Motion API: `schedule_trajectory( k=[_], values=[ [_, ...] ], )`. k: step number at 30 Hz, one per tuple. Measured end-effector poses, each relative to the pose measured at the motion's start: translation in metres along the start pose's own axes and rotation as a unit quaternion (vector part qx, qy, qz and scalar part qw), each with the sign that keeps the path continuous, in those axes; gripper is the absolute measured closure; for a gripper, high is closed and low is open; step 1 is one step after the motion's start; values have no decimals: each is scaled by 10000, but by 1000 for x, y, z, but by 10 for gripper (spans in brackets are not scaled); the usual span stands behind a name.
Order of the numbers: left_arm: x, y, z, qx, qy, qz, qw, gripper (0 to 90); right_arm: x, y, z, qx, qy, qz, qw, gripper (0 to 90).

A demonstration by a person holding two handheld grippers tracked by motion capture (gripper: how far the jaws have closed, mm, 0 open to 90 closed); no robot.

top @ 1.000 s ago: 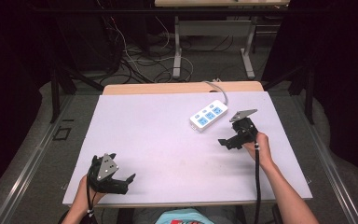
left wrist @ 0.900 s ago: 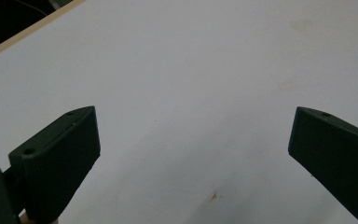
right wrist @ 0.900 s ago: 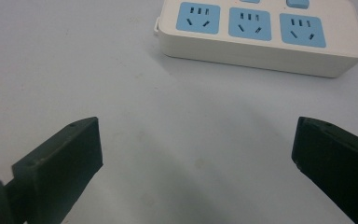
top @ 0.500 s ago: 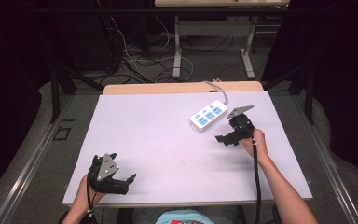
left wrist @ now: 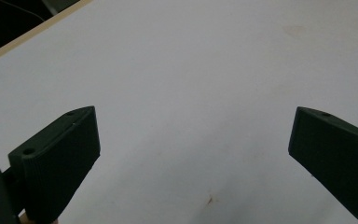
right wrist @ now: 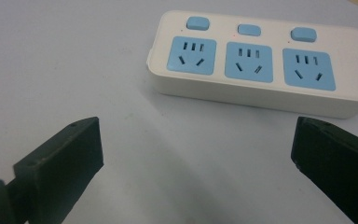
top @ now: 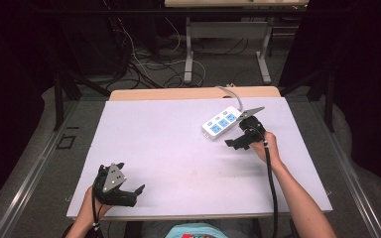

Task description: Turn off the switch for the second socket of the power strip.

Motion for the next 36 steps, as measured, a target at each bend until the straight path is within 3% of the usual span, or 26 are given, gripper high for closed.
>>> schedule_trajectory(
  k=[10, 19, 22, 24, 31, 36],
  values=[
    [1, 0, -1, 30, -7, -54, 10000, 14, -5, -11, -3, -27, -35, -115, 9999, 17],
    [1, 0, -3, 29, 22, 9, 10000, 13, -12, -24, -17, -46, -4, -102, 9999, 15],
    [3, -2, -2, 0, -53, -83, 10000, 15, -14, -28, -24, -36, -3, -147, 9999, 14],
    [3, -3, -3, -30, -61, -33, 10000, 14, -16, -29, -27, -50, -6, -113, 9999, 12],
    [4, -2, -4, -8, -39, -41, 10000, 13, -23, -38, -37, -16, 61, -351, 9994, 0],
    [3, -2, -4, -10, -29, -12, 10000, 13, -27, -45, -41, -127, 88, -350, 9993, 0]
  ],
)
Point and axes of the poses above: each handheld gripper's, and its own axes: z roughly backward along the jaws, y roughly out of its underside, x roughly to its left, the point moved 10 cm from there along -z, roughly forward along the jaws, and after that the axes turned 8 degrees about -x, right-handed, at the moved point
